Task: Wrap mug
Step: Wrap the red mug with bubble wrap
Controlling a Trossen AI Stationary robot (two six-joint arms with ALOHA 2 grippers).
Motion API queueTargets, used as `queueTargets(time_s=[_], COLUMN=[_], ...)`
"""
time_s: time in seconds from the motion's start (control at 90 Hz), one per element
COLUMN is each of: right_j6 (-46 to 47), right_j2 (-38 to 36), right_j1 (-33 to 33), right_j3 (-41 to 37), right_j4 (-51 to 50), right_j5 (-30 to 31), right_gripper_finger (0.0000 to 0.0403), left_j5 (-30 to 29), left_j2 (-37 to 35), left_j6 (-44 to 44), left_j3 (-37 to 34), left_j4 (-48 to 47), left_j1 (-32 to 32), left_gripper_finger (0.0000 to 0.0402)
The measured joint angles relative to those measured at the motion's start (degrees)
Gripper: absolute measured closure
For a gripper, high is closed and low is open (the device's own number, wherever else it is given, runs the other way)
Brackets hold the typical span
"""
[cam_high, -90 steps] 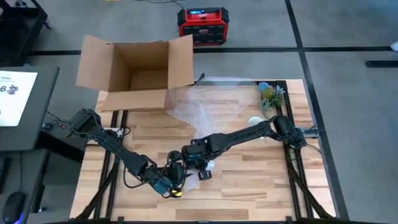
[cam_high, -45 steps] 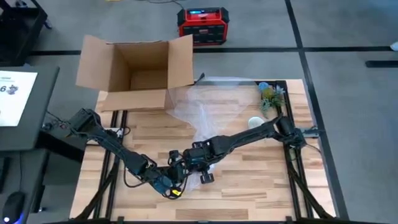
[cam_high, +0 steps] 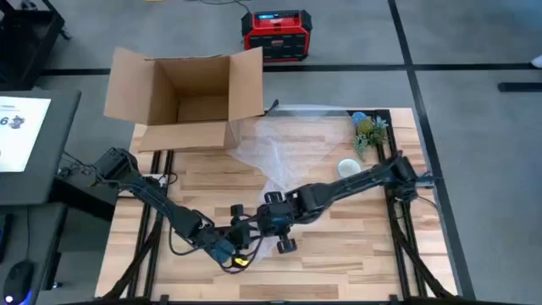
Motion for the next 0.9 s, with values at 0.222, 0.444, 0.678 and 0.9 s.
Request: queueTargets(time_s=[0.222,0.444,0.678,0.9], right_j6=[0.6,3.4,2.5,1.6], right_j2=[-1.3,-2.2,-3.9,-2.8], right_j1=[0.3,0.7,1.1,0.8], right_j3=[0.1,0.1,0.1,0.2], right_j4=[1.8,1.7,3.5,4.4], right_j5=[2.0,7.1,9.1,3.6], right_gripper_finger=[0.0403,0.0403,0.0403,0.0403], left_j5=[0.0,0.0,0.0,0.0], left_j2=[0.0,0.0,0.0,0.0], left_j6=[-0.1,-0.2,-0.3,-0.2], left_j3=[0.0,0.0,0.0,0.0], left_j4=[0.1,0.1,0.0,0.1], left_j1=[0.0,0.0,0.0,0.0], left_gripper_finger=[0.0345,0.0345,0.0345,0.0345])
